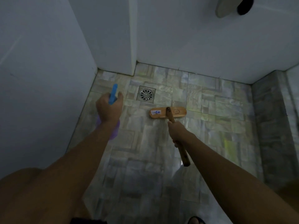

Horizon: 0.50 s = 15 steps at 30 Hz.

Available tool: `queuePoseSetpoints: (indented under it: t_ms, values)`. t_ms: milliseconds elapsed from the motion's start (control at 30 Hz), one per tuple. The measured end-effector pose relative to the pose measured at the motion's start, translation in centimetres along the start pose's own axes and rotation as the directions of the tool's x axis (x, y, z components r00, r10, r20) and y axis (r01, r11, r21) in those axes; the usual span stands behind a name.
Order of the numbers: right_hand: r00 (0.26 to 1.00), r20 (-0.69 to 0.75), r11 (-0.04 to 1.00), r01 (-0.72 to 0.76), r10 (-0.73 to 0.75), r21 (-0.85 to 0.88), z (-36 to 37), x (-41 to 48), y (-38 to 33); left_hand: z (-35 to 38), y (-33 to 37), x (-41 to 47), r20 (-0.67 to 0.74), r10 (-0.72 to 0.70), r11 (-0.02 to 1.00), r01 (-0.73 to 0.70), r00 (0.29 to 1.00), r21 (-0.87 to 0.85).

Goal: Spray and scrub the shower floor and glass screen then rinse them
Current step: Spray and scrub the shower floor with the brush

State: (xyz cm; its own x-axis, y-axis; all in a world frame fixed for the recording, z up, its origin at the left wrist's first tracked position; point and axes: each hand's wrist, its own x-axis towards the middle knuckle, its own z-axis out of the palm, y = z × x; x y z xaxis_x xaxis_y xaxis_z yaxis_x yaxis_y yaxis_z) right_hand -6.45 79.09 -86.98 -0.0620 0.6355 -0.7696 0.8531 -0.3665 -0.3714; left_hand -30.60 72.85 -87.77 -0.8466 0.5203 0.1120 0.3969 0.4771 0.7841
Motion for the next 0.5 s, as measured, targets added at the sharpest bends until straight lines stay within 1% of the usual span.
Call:
queuePoseSetpoints:
  t_ms: [33,100,200,267,333,367,400,433,467,500]
  values:
    - [1.0,-0.012,1.0,0.002,-0.001,0.017,-0.2,0.5,-0.8,0.2,-0.9,0.1,-0.045,0.006,1.0,-0.006,0.999,-0.012]
    - [0.998,-0.024,0.998,0.06,-0.06,-0.005,-0.4,2.1,-2.5,0.6,-2.6,0.7,-0.115,0.028,0.999,-0.03,0.993,-0.02]
    - [0.993,-0.033,0.992,0.112,-0.114,-0.063,-0.1,4.9,-5.7,1.2,-4.7,1.9,-0.132,0.056,0.998,-0.058,0.99,-0.01]
    - [0.983,-0.047,0.98,0.172,-0.177,-0.096,0.0,6.1,-8.9,1.2,-5.4,1.9,-0.132,0.088,0.996,-0.09,0.987,-0.01]
    - [0.981,-0.014,0.981,0.191,-0.192,-0.025,-0.4,7.5,-12.6,1.2,-5.7,1.4,-0.122,0.144,0.989,-0.147,0.982,-0.02]
    - [0.986,-0.01,0.986,0.167,-0.167,0.008,-0.6,8.5,-14.3,1.2,-5.7,1.1,-0.113,0.169,0.985,-0.172,0.979,-0.024]
    - [0.986,-0.002,0.986,0.169,-0.169,0.002,-0.9,10.0,-16.0,1.3,-5.8,0.8,-0.106,0.188,0.981,-0.192,0.976,-0.029]
    - [0.988,-0.001,0.986,0.157,-0.157,0.062,-1.1,11.1,-17.6,1.3,-5.9,0.7,-0.106,0.203,0.978,-0.208,0.973,-0.035]
    - [0.99,-0.012,0.981,0.142,-0.142,0.133,-1.3,11.8,-18.9,1.3,-6.0,0.7,-0.109,0.217,0.974,-0.222,0.97,-0.04]
    - [0.988,-0.038,0.976,0.156,-0.152,0.152,-1.3,12.5,-19.6,1.3,-6.0,0.7,-0.116,0.22,0.973,-0.227,0.968,-0.043]
